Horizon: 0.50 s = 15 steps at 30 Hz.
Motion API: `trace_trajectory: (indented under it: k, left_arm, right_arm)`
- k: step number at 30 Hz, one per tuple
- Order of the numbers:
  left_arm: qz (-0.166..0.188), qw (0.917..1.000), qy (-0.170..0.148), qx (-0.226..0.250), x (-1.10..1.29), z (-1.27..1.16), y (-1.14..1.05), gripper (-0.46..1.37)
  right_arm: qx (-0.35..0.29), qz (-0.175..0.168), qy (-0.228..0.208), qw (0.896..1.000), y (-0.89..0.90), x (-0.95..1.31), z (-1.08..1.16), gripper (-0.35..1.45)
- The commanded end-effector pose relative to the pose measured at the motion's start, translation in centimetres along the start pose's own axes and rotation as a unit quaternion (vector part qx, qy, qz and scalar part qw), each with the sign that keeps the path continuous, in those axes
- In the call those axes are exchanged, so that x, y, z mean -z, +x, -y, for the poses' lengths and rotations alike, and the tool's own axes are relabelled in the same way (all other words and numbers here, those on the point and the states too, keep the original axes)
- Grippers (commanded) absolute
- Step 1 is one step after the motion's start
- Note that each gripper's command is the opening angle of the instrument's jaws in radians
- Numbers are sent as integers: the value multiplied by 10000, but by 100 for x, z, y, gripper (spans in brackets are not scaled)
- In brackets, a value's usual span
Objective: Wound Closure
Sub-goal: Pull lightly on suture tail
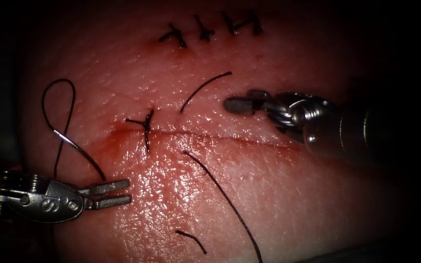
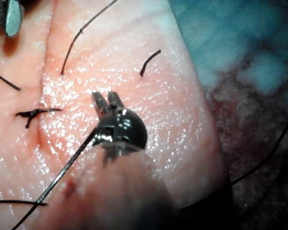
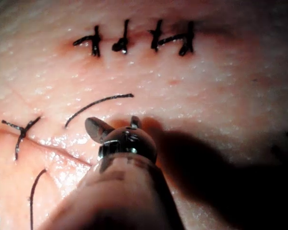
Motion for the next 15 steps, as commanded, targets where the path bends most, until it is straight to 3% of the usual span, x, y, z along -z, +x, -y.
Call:
trace_trajectory:
  k: [1, 9, 15]
  left_arm:
    - [-1, 10000, -54, -2, 0, 0, 0, -35]
    - [-23, 10000, -32, -56, 0, -4, -3, -35]
    - [-16, 10000, -30, -52, 7, -3, -8, -35]
  right_arm:
    - [-165, -5, 4, 9999, 1, -4, 1, 107]
    - [-816, -53, 38, 9966, 3, -36, 4, 106]
    - [-1297, 91, 163, 9914, -9, -61, 9, 107]
